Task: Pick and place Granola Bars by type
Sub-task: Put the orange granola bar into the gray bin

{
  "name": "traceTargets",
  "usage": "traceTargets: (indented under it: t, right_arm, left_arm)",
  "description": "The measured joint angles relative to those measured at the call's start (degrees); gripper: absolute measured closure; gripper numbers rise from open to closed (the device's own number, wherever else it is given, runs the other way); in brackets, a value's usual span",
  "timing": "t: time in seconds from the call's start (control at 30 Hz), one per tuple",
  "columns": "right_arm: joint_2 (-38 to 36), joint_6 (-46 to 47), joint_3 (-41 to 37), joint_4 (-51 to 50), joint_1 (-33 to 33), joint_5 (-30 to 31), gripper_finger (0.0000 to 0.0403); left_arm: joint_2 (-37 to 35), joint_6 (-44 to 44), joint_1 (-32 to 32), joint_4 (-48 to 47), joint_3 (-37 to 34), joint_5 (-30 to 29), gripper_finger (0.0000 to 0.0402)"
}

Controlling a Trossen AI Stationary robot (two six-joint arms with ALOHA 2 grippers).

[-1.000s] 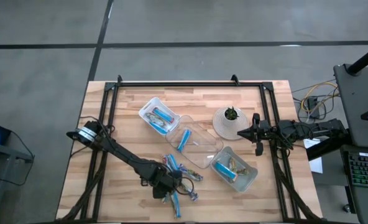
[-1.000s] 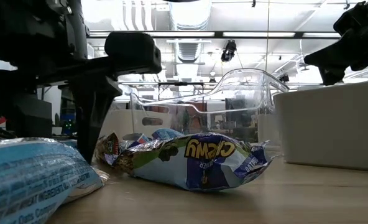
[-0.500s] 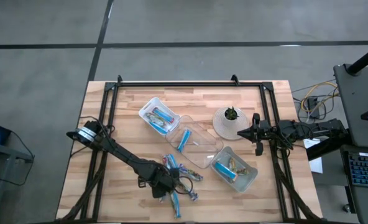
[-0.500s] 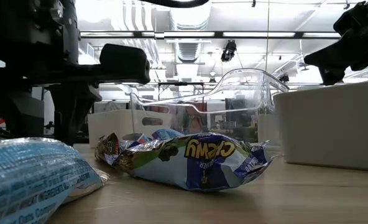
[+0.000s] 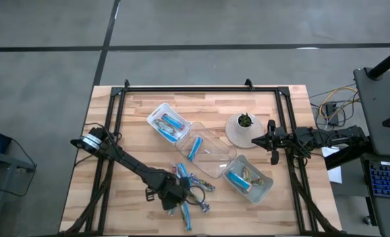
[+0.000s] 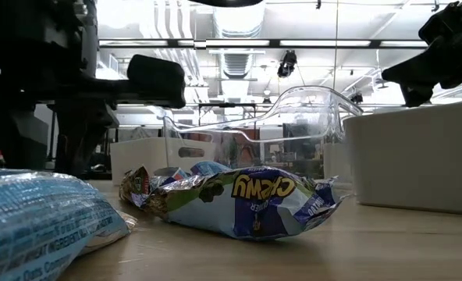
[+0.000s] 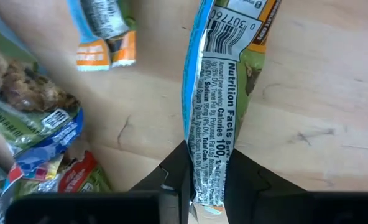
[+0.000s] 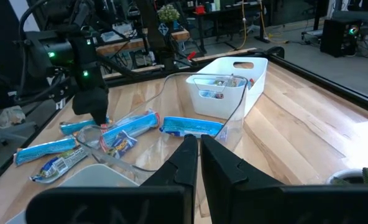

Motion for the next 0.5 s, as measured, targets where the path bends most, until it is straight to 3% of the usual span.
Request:
traceTargets:
  t: [0.5]
  right_arm:
    - [0.00,0.00,-0.01,0.00,0.01,0.00,0.0390]
  left_arm:
    - [-7.25,-8.88,3.16,-0.11,0.85,-0.32,0.0353]
